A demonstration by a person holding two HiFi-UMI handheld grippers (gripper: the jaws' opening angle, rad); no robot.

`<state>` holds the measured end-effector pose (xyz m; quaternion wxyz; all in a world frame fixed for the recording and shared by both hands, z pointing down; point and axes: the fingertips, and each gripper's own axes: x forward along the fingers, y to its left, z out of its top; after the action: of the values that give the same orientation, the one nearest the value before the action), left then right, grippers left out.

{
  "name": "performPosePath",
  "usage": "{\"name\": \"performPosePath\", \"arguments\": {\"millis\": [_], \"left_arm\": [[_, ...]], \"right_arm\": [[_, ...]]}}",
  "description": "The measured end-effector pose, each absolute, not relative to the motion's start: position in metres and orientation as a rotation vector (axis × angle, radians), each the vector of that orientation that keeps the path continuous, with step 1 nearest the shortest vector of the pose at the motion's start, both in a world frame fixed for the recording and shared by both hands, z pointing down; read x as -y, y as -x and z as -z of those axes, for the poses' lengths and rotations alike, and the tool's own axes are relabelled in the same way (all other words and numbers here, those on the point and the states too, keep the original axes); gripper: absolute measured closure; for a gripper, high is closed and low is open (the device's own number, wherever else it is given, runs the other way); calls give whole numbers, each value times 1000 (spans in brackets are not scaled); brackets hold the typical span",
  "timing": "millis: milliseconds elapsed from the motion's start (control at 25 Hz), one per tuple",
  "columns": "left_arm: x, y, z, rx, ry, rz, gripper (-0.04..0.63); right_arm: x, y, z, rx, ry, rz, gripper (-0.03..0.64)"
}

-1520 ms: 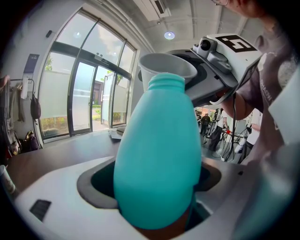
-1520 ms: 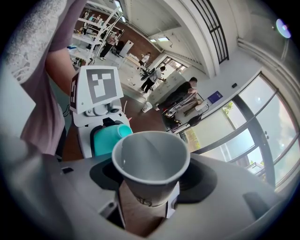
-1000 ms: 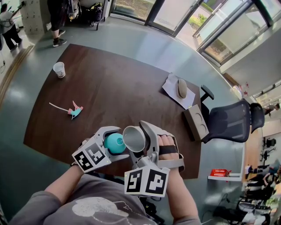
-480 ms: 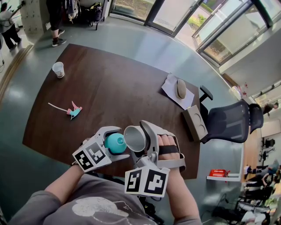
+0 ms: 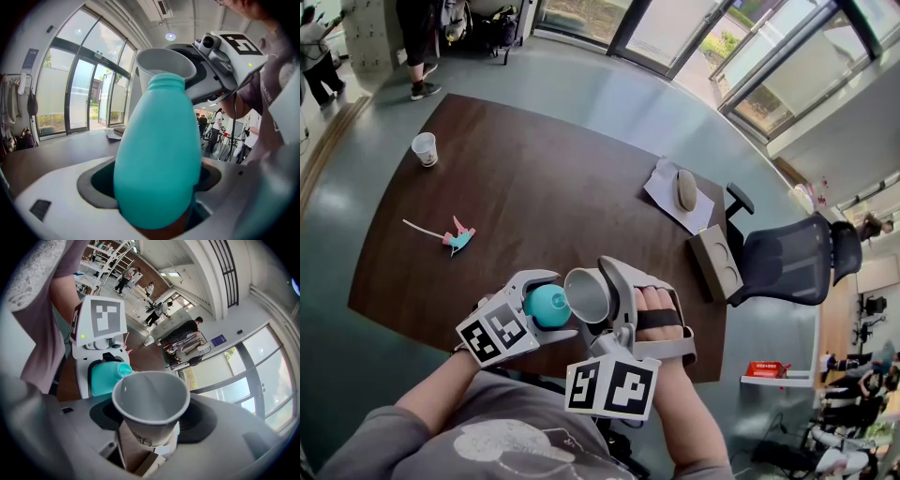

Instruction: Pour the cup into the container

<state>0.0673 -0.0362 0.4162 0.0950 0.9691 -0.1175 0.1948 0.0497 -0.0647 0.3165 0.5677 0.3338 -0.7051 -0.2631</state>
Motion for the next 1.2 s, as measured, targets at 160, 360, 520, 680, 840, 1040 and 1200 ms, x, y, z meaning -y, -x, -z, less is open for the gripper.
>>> {"name": "performPosePath", "arguments": {"millis": [160,360,520,680,840,1040,1200], "left_arm": [[35,-67,-415,348,-2876,-576,164],[34,-68,-415,341,-2876,-580,164],[34,-68,-415,336,-2879,-573,164],[34,-67,-414,343,-2880,-573,164],[34,-67,-414,347,-2879,-575,164],[32,-68,-413,346,-2882,-571,164],[30,-67,-413,344,-2881,-567,164]], "right_arm": [[63,-49,-316,1649,-779,630,322],[65,-51,-315,1642,-778,640,322],[65,-50,-313,1632,-779,659,322],[64,-49,-311,1618,-769,687,322],[62,-47,-311,1617,-762,705,322],[61,-47,-311,1607,-757,721,322],[58,-45,-311,1594,-751,736,322]]}}
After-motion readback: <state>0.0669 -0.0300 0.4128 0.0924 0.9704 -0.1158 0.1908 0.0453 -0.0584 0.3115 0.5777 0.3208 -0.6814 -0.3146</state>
